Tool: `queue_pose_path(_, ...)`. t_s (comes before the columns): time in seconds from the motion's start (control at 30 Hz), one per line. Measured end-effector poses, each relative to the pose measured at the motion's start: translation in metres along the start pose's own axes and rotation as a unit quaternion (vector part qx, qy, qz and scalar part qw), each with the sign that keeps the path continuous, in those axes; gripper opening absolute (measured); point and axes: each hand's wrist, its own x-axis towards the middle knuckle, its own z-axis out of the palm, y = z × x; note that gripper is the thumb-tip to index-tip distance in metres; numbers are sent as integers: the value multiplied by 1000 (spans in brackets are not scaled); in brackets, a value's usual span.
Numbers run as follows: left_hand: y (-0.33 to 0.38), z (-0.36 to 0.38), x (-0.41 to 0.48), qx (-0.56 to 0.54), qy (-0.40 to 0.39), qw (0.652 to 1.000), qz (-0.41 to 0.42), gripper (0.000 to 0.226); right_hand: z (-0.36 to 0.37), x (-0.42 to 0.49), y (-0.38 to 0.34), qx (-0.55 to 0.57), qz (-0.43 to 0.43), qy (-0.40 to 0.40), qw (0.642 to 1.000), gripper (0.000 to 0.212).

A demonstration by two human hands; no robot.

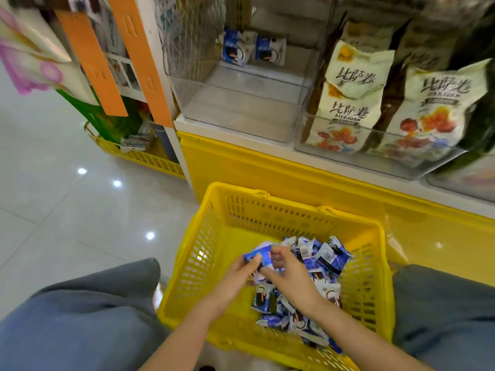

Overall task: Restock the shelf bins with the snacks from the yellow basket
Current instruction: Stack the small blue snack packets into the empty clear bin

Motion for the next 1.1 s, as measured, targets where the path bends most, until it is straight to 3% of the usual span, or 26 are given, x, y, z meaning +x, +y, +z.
queue_pose_path(0.1,-11,5,-3,-40,30,999,7,25,8,-14,15,41,5,-50,998,36)
queue_pose_path(0.17,-12,3,-6,-32,60,998,12,14,0,-17,33,10,4,-22,1000,36)
queue_pose_path(0.27,-14,0,-10,1,64,998,8,12,-27,-15,77,-179,43,45,982,46)
queue_pose_path(0.37,-15,0,-14,37,63,997,3,11,-48,-15,116,-341,113,22,933,63)
queue_pose_path(0.53,-16,2,-14,61,71,995,-16,10,-53,-16,140,-234,232,-1,944,78)
queue_pose_path(0.67,-17,5,-12,65,61,996,-26,8,-53,-15,141,-154,251,52,954,90)
queue_pose_path(0.73,-19,6,-12,62,50,996,-25,8,-54,-13,142,-134,268,50,953,73)
queue_pose_path(0.87,-21,8,-13,64,39,997,-25,11,-55,-13,142,-209,261,14,942,16)
queue_pose_path(1.0,-20,9,-16,72,38,997,-19,11,-54,-13,141,-170,253,31,952,6)
queue_pose_path(1.1,-19,10,-19,61,42,997,-13,12,-54,-16,137,-157,226,43,960,23)
